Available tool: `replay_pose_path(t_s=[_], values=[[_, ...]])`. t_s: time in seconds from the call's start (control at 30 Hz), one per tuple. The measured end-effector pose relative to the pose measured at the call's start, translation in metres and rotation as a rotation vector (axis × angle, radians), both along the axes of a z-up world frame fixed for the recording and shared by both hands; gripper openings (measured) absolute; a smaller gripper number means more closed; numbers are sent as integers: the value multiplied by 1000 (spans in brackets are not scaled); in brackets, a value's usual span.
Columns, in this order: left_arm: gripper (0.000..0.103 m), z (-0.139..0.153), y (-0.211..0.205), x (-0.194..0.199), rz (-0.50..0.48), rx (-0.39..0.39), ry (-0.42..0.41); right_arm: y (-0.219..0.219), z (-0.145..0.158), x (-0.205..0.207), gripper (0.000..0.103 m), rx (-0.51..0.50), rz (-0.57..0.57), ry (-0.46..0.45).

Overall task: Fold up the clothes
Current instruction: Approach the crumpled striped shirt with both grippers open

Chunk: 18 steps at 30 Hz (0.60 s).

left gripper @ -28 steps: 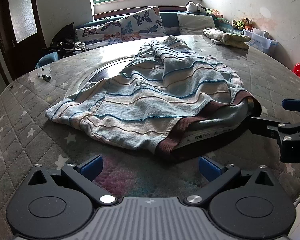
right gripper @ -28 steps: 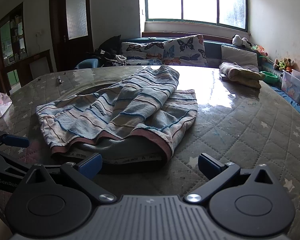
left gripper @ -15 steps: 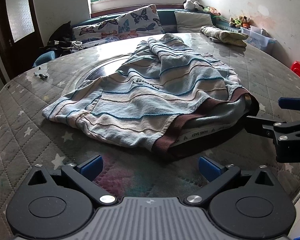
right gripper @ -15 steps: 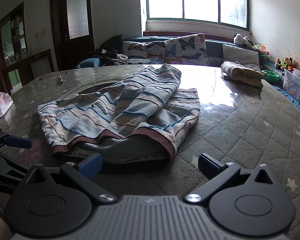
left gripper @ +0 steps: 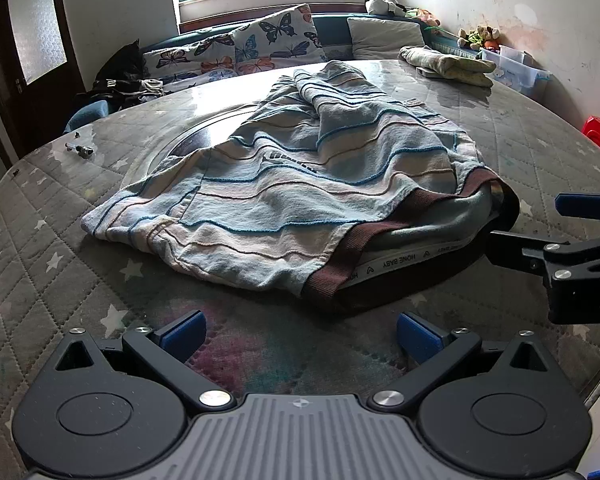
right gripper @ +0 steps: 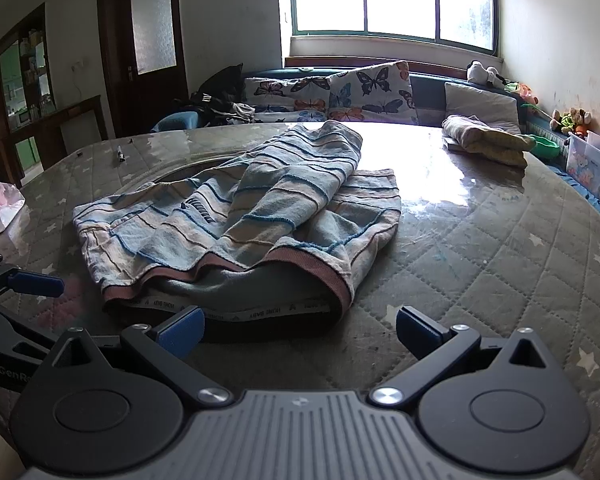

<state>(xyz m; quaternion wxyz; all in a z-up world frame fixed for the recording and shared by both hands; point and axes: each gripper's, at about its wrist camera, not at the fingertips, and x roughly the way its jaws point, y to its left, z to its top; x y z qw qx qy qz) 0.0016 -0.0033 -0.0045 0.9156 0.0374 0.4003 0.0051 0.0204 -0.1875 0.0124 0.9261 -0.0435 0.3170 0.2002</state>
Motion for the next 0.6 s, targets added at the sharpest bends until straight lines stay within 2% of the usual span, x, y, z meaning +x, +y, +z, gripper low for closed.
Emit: replay_pose_path(t_s=[0.6], values=[[103,-1,-3,2,-9,-5,2,3,-2,4,103,-8,7,13]])
